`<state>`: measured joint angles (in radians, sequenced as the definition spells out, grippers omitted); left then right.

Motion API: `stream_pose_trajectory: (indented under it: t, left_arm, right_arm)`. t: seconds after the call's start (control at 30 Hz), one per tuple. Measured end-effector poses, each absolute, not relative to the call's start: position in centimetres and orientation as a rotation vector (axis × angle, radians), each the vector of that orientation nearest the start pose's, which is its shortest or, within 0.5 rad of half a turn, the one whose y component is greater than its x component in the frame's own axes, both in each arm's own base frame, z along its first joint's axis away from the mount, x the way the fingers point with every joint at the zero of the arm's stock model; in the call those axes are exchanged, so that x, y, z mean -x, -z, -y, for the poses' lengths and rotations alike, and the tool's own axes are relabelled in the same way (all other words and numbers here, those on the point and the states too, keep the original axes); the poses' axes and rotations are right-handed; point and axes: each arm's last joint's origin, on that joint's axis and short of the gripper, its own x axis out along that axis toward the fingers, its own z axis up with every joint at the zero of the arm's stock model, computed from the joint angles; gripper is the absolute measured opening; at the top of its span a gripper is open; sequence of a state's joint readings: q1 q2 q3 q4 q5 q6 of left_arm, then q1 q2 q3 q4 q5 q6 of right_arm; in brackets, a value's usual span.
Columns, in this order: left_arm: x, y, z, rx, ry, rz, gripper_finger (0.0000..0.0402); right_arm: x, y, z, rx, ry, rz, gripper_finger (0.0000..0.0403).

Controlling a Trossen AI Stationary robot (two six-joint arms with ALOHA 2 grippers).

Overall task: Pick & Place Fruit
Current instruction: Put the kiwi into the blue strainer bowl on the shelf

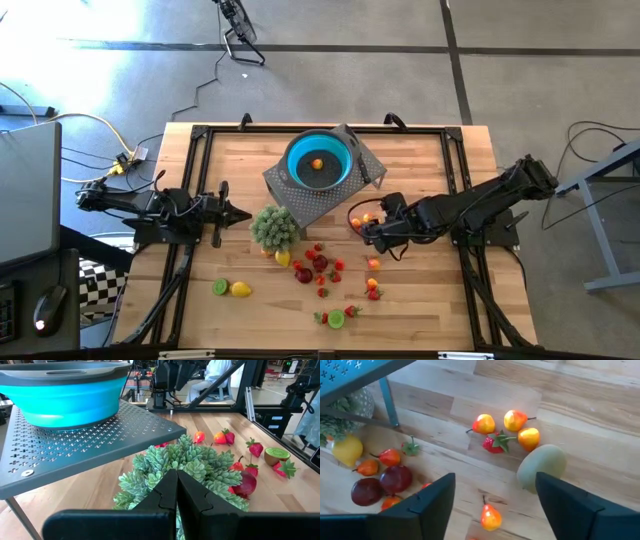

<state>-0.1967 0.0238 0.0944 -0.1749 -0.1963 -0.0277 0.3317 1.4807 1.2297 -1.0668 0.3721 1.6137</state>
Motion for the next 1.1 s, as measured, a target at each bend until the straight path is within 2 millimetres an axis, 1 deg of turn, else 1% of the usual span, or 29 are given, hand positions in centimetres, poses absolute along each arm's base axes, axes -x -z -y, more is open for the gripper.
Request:
stream_pose_trajectory:
  t: [0.17,0.3,0.47,0.63,0.83,1.0,1.1]
  left_arm:
    - [-9.1,-17.7,1.2,0.007,-0.001,-0.102,0.0001]
    - [-9.1,-17.7,1.2,0.007,-0.001,-0.102,0.0001]
    - [-9.1,-17.7,1.2,0.007,-0.001,-0.103,0.0001]
    - [-9.1,-17.7,1.2,0.007,-0.001,-0.103,0.0001]
    - [-9.1,-17.7,1.2,0.007,-0.001,-0.103,0.0001]
    - [-9.1,-17.7,1.2,0.007,-0.001,-0.104,0.0001]
    - [-9.1,-17.7,1.2,0.007,-0.001,-0.104,0.0001]
  right_arm:
    - [-25.8,-27.1,-7.8,-1.032,1.032,-0.822,0.0299]
    - [-25.6,-26.2,-7.9,-1.041,1.147,-0.833,0.0307]
    - [-26.4,-24.4,-8.3,-1.016,1.237,-0.874,0.0303]
    - [-27.0,-22.9,-8.5,-0.988,1.298,-0.896,0.0298]
    - [-27.5,-21.2,-8.6,-1.009,1.415,-0.91,0.0299]
    - [-28.1,-19.3,-8.8,-0.983,1.482,-0.926,0.0299]
    - [-28.4,-18.3,-9.0,-0.968,1.509,-0.966,0.0299]
